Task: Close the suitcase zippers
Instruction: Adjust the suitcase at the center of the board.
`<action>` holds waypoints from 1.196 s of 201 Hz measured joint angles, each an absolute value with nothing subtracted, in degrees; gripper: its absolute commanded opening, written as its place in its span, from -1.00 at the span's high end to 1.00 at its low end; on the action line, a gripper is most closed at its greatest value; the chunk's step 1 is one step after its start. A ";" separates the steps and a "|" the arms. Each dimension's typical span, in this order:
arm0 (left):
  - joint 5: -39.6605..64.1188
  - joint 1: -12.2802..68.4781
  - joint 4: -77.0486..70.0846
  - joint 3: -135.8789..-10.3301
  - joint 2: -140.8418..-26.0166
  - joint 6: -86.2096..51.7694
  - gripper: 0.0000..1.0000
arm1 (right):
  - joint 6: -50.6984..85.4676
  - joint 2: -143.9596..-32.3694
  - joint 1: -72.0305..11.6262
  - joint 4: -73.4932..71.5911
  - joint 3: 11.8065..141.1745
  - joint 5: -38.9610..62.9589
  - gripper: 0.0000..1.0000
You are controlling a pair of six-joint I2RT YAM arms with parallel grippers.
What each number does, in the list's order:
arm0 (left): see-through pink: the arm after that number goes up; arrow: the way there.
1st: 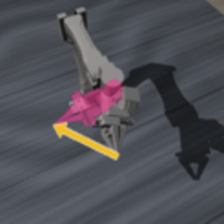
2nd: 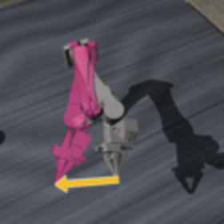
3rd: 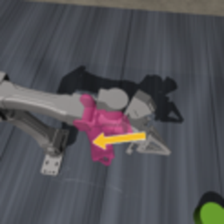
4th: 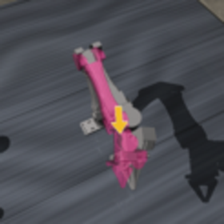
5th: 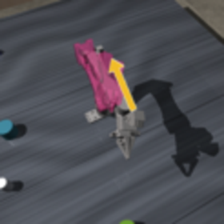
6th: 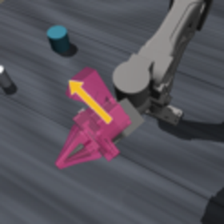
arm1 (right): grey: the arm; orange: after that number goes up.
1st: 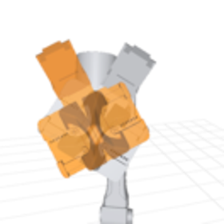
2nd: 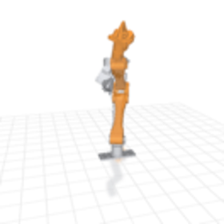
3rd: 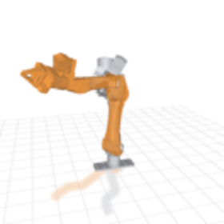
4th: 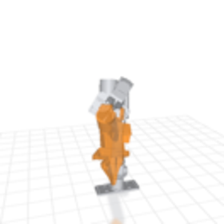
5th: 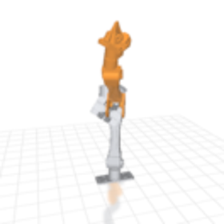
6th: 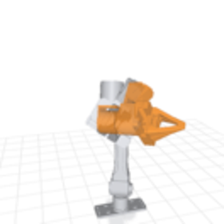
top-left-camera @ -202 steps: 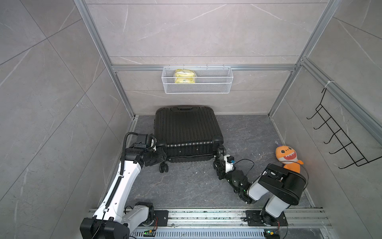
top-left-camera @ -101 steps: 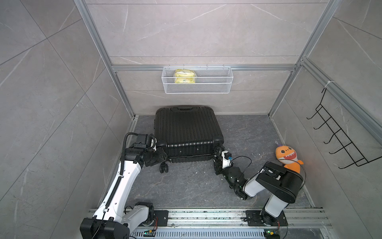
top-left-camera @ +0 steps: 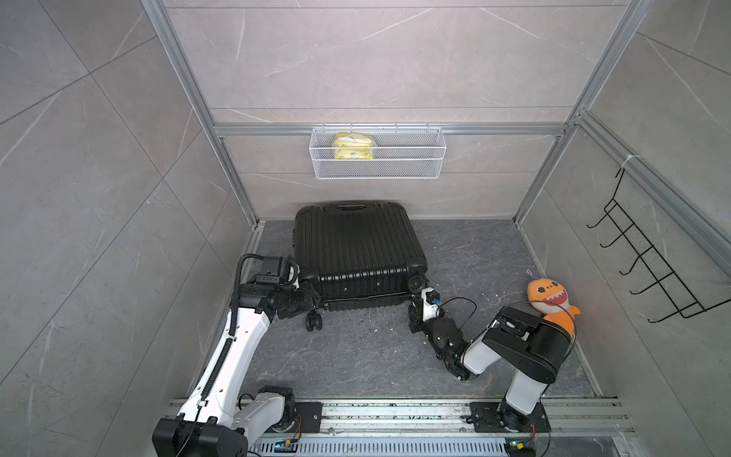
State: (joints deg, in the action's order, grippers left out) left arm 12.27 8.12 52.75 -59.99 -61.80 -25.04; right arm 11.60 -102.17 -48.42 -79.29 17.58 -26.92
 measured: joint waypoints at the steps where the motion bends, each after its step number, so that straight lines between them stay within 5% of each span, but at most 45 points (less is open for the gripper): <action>1: 12.23 8.12 52.77 -59.99 -61.80 -25.04 0.81 | 11.57 -102.13 -48.42 -79.26 17.56 -26.94 1.00; 81: 5.21 7.99 55.31 -60.40 -62.70 -18.61 0.93 | 12.01 -91.66 -49.34 -70.50 13.72 -30.28 1.00; 181: 12.99 -3.75 47.99 -63.20 -71.50 1.83 0.89 | 14.31 -76.23 -46.30 -32.23 22.76 -23.77 1.00; 194: 13.67 -4.16 46.85 -63.33 -72.27 2.96 0.64 | 14.28 -75.75 -45.06 -29.04 24.10 -21.67 1.00; 215: 13.32 -4.34 47.07 -65.23 -74.08 3.53 -0.18 | 13.74 -75.24 -43.77 -24.86 25.91 -18.48 1.00; 240: 10.33 -5.23 47.11 -67.48 -74.11 2.00 -0.71 | 12.93 -75.07 -43.22 -22.17 26.81 -16.51 1.00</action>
